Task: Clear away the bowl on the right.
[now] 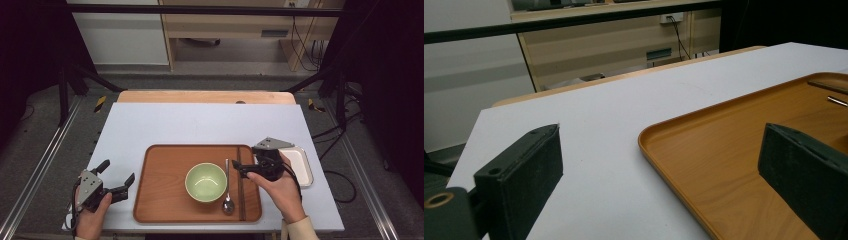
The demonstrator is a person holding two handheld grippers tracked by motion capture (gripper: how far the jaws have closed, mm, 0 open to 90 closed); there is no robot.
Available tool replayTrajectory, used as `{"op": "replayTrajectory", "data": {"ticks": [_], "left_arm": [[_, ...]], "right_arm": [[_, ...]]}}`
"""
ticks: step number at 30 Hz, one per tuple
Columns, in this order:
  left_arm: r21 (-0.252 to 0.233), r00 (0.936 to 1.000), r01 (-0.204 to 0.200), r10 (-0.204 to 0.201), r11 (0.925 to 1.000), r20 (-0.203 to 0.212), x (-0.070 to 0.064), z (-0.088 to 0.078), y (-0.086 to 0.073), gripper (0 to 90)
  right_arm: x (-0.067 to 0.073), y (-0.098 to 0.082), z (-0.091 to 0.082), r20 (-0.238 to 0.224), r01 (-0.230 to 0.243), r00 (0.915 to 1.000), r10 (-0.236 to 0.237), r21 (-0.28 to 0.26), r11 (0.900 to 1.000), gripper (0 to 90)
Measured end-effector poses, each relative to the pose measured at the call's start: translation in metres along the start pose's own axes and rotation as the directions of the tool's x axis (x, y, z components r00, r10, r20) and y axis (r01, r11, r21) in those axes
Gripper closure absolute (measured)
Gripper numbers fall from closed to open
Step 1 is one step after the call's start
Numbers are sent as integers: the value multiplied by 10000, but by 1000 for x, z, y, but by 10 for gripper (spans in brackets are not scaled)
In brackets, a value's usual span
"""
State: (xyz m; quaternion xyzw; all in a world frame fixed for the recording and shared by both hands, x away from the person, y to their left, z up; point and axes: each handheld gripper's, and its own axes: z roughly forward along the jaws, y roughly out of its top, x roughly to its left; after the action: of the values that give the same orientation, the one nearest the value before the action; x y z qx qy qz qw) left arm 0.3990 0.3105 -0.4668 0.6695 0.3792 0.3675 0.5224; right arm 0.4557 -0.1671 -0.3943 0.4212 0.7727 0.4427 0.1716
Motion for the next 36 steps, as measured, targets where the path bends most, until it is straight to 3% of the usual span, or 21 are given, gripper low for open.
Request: {"op": "replayTrajectory", "data": {"ticks": [3,7,14,20,26,30,36], "left_arm": [[-51,10000,-18,18,10000,20,-1,-1,1,37],[-20,10000,6,-6,10000,-7,0,0,0,38],[-48,10000,-8,8,10000,-23,0,-1,0,36],[-29,10000,-34,34,10000,2,-1,0,0,37],[-292,10000,-21,21,9996,6,0,-3,2,35],[-348,10000,3,-5,9994,-51,1,-4,2,34],[-337,10000,-45,43,9994,-60,0,-3,2,34]], "right_arm": [[-11,-3,-8,622,371,9974,-361,-147,9992,128],[-30,-7,-17,1152,137,9933,-103,-288,9995,135],[-57,-14,-36,1659,-250,9856,337,-543,9982,158],[-73,-21,-48,2212,-136,9745,385,-1130,9935,128],[-86,-28,-57,2830,-156,9572,609,-1597,9871,157],[-94,-33,-61,3279,-102,9428,601,-1519,9884,171],[-107,-41,-63,3608,-797,9256,1142,-1091,9908,144]]}}
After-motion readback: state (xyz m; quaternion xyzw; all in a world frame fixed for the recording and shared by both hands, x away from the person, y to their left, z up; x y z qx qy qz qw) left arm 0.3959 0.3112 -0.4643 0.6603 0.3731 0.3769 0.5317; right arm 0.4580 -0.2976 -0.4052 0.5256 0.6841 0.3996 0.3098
